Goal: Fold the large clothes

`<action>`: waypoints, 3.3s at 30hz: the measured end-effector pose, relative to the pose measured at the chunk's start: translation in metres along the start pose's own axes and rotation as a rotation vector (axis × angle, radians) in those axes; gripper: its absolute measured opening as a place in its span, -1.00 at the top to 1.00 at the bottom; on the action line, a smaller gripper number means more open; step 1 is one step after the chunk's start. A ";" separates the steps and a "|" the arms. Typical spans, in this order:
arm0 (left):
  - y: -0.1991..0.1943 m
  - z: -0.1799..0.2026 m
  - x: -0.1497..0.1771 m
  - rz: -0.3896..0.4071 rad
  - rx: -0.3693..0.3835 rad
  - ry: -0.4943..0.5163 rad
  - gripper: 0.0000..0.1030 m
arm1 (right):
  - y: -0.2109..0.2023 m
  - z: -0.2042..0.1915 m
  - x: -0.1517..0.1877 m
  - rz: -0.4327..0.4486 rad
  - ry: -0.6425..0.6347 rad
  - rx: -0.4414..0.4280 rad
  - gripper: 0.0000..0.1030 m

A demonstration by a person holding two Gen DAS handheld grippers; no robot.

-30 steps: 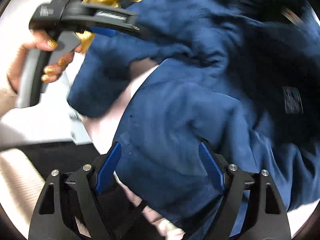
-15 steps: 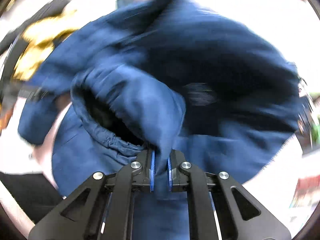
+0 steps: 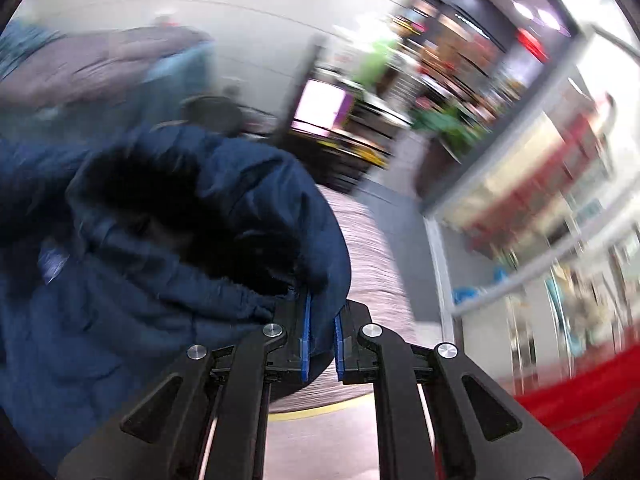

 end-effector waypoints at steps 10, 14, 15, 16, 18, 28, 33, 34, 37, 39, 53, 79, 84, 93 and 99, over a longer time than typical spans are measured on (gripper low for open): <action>-0.004 -0.027 0.012 -0.001 -0.040 -0.056 -0.87 | 0.092 0.049 0.038 -0.243 0.448 -0.126 -0.37; -0.010 -0.042 0.020 0.009 -0.089 -0.055 -0.87 | 0.092 0.039 0.072 -0.286 0.610 -0.176 -0.37; -0.012 -0.047 0.023 0.012 -0.098 -0.062 -0.87 | 0.092 0.032 0.081 -0.293 0.631 -0.213 -0.38; -0.014 -0.050 0.024 0.014 -0.103 -0.071 -0.87 | 0.093 0.021 0.090 -0.310 0.632 -0.268 -0.39; -0.018 -0.064 0.029 0.023 -0.123 -0.102 -0.88 | 0.085 -0.006 0.106 -0.343 0.584 -0.333 -0.39; -0.004 -0.120 0.059 -0.015 -0.036 -0.350 -0.87 | 0.053 -0.117 0.184 -0.478 0.404 -0.496 -0.39; 0.004 -0.136 0.083 0.057 -0.138 -0.440 -0.85 | 0.046 -0.138 0.196 -0.512 0.390 -0.521 -0.39; 0.003 -0.139 0.087 0.075 -0.129 -0.461 -0.86 | 0.039 -0.138 0.200 -0.503 0.386 -0.515 -0.39; 0.024 -0.163 0.105 0.005 -0.097 -0.587 -0.87 | 0.036 -0.136 0.204 -0.497 0.380 -0.508 -0.39; 0.038 -0.172 0.114 -0.026 -0.040 -0.671 -0.85 | 0.037 -0.136 0.207 -0.519 0.387 -0.507 -0.39; -0.081 -0.111 -0.029 0.370 -0.174 -0.284 0.56 | 0.030 -0.146 0.224 -0.565 0.377 -0.517 -0.39; 0.022 0.014 0.059 -0.089 0.139 0.099 -0.87 | 0.040 -0.136 0.253 -0.613 0.303 -0.605 -0.39; 0.058 0.055 0.109 -0.214 0.243 0.176 -0.87 | 0.049 -0.141 0.259 -0.647 0.305 -0.643 -0.47; 0.080 0.065 0.098 -0.255 0.315 0.194 -0.85 | 0.065 -0.151 0.272 -0.706 0.347 -0.725 -0.25; 0.061 0.079 0.079 -0.269 0.388 0.211 0.24 | 0.046 -0.157 0.269 -0.698 0.358 -0.857 0.60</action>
Point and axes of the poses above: each gripper's, at about its wrist camera, not at the fingertips, and y roughly the way its jaws point, z to its right, x to its underside, the point moved 2 cm from there along y, roughly the way its jaws point, and after that the axes turned 6 degrees about x, right-handed, at the moved point
